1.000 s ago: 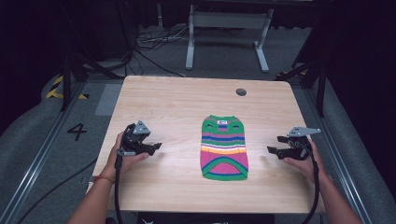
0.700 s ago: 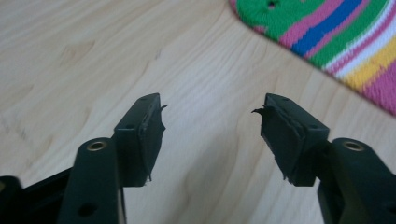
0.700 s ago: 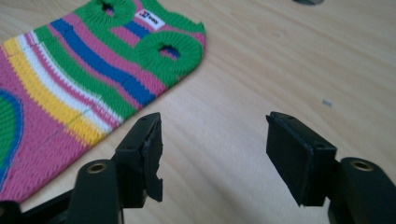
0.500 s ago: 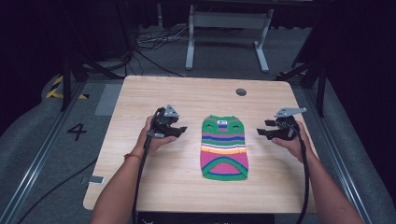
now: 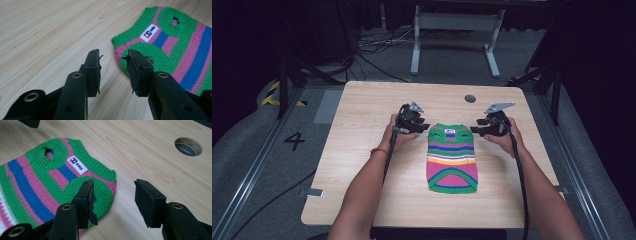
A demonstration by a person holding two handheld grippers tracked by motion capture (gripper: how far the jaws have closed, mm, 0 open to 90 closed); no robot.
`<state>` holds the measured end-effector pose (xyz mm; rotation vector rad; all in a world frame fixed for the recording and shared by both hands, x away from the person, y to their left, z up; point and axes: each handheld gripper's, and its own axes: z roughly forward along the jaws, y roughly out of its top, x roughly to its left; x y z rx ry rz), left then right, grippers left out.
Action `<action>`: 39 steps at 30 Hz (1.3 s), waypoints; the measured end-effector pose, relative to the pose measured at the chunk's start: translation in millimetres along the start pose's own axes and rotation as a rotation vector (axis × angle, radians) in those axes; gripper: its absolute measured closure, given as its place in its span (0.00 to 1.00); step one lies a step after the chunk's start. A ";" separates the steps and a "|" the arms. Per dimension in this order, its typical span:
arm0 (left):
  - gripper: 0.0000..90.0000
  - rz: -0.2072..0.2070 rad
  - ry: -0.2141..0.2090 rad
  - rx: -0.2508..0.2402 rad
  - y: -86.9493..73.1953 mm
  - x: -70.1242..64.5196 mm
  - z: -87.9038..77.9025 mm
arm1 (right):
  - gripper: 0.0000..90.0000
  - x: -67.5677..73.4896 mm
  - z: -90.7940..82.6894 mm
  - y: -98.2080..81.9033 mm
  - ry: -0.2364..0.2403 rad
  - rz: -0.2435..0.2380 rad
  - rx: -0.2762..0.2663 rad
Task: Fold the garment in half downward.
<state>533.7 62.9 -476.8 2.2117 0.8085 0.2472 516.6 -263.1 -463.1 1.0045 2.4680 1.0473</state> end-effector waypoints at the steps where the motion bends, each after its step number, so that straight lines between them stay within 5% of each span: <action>1: 0.70 0.000 -0.003 0.004 1.9 0.0 3.0 | 0.58 -0.4 3.9 1.1 0.005 0.006 0.003; 14: 0.66 0.023 -0.005 0.067 15.1 -8.7 40.7 | 0.71 -1.5 41.4 16.8 0.027 0.018 0.044; 22: 0.60 -0.022 0.005 0.048 16.0 -8.9 50.4 | 0.73 2.4 57.3 16.3 0.000 0.016 0.083; 25: 0.60 -0.056 -0.013 0.038 14.8 -7.5 52.2 | 0.70 -1.7 60.4 12.8 0.011 0.056 0.074; 27: 0.62 -0.037 -0.025 0.047 14.8 -6.4 51.3 | 0.71 -3.8 60.1 10.8 0.030 0.087 0.070; 31: 0.80 0.007 -0.070 0.071 16.7 -9.1 50.3 | 0.74 -4.9 59.5 9.9 0.032 0.093 0.068; 34: 0.89 0.046 -0.055 0.088 19.1 -12.4 49.6 | 0.88 -3.9 58.7 10.6 0.054 0.084 0.077; 39: 0.92 0.070 -0.008 0.088 22.5 -14.7 47.8 | 0.94 -1.8 56.6 12.8 0.046 0.056 0.061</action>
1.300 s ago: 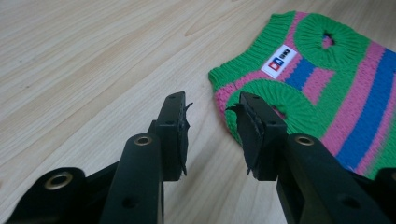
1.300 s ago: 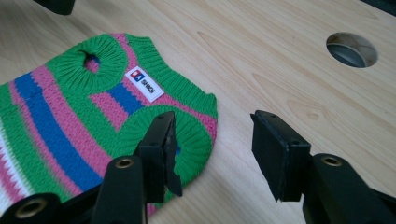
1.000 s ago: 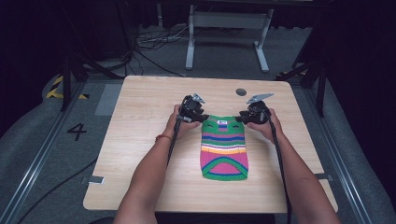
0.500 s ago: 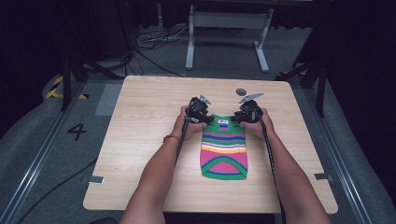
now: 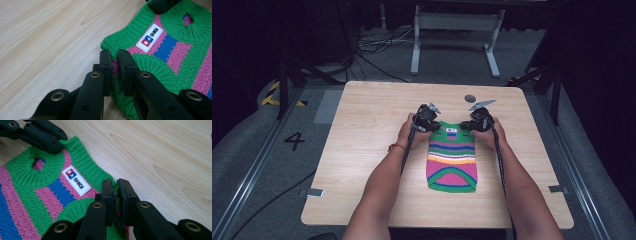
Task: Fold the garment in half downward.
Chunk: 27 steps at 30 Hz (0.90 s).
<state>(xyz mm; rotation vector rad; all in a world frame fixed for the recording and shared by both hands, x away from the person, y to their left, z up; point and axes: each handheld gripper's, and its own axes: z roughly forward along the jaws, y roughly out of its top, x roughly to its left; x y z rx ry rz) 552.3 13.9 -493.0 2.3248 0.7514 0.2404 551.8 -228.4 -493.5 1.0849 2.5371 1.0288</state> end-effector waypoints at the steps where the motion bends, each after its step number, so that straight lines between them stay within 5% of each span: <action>1: 0.92 -0.002 0.001 -0.007 0.4 0.1 -0.7 | 0.94 0.0 -1.4 0.7 0.000 -0.004 -0.009; 7: 0.92 -0.008 0.031 -0.048 6.1 1.9 -10.4 | 0.94 4.3 -10.9 9.3 -0.015 -0.030 -0.058; 17: 0.92 0.046 0.110 -0.105 17.8 2.3 -36.2 | 0.94 9.2 -28.5 24.5 -0.034 -0.058 -0.163; 27: 0.92 0.121 0.104 -0.132 12.7 -6.4 -64.7 | 0.94 21.4 -44.6 29.6 0.009 -0.115 -0.226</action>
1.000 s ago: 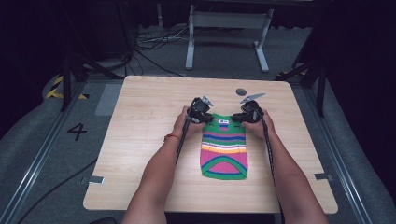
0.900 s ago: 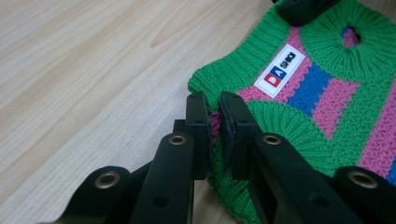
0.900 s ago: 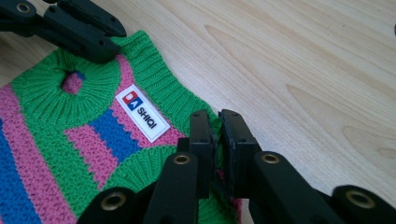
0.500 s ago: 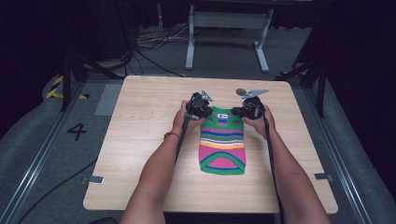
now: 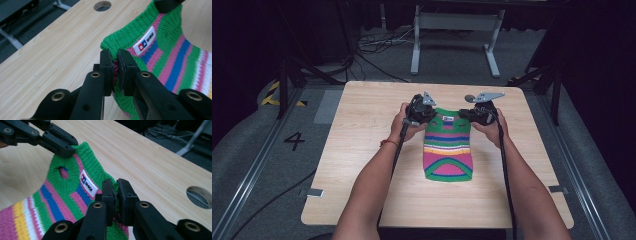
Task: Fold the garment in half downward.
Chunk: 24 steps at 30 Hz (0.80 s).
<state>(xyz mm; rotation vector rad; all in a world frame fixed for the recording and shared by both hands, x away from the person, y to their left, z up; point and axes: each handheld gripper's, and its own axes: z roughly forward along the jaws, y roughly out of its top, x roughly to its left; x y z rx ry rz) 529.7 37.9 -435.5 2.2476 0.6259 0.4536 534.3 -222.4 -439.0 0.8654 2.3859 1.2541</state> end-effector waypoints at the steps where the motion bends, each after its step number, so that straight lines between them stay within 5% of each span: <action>1: 0.92 0.007 -0.006 -0.001 -1.6 -1.9 -3.4 | 0.94 2.8 -2.5 0.0 0.014 -0.008 -0.003; 5: 0.92 0.058 -0.010 -0.022 -10.4 -10.1 -16.2 | 0.94 14.3 -12.1 -2.5 0.056 -0.052 -0.002; 24: 0.91 0.163 -0.113 -0.028 -44.5 -60.4 -44.4 | 0.92 59.1 -44.4 -36.1 0.201 -0.164 0.042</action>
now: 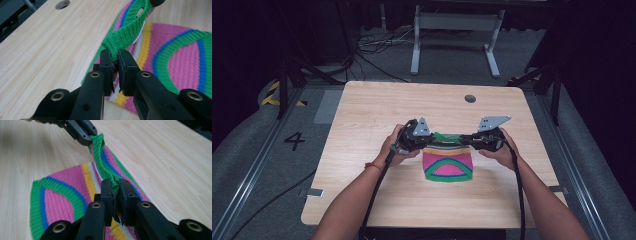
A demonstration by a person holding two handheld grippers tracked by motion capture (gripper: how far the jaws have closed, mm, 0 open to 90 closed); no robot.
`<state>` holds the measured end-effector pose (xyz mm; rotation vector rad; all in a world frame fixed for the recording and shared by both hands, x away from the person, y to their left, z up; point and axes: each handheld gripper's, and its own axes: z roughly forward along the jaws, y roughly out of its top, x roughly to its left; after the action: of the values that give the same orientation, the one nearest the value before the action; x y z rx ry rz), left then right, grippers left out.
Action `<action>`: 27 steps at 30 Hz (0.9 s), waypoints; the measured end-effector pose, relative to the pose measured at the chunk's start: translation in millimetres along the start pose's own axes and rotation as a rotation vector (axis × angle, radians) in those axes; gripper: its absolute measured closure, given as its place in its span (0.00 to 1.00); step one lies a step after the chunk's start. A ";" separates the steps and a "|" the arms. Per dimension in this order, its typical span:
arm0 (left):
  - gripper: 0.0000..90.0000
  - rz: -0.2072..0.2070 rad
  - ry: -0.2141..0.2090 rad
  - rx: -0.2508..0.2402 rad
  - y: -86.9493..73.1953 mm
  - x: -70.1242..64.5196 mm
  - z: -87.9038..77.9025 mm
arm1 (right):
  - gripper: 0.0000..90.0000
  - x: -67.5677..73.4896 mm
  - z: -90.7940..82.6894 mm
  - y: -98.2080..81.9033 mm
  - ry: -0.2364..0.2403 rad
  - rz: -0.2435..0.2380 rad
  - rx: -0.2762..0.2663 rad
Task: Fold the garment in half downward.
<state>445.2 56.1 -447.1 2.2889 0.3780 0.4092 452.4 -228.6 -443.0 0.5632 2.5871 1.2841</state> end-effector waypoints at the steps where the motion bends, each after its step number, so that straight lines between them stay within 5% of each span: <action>1: 0.91 0.008 -0.003 0.003 -1.0 -3.8 -0.3 | 0.92 2.7 -1.0 -1.5 0.002 -0.007 0.006; 14: 0.91 0.073 -0.045 0.054 -16.5 -42.6 -6.5 | 0.91 35.9 -4.6 -24.2 0.070 -0.030 0.064; 21: 0.90 0.165 -0.065 0.113 -23.8 -71.4 -11.2 | 0.90 58.6 -7.7 -33.7 0.121 -0.050 0.104; 27: 0.89 0.188 -0.083 0.169 -32.0 -84.0 -6.0 | 0.86 64.9 -4.7 -42.8 0.113 -0.049 0.140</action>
<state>362.2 48.5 -481.3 2.5082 0.1609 0.3872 381.3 -228.3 -474.9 0.4601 2.7815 1.1576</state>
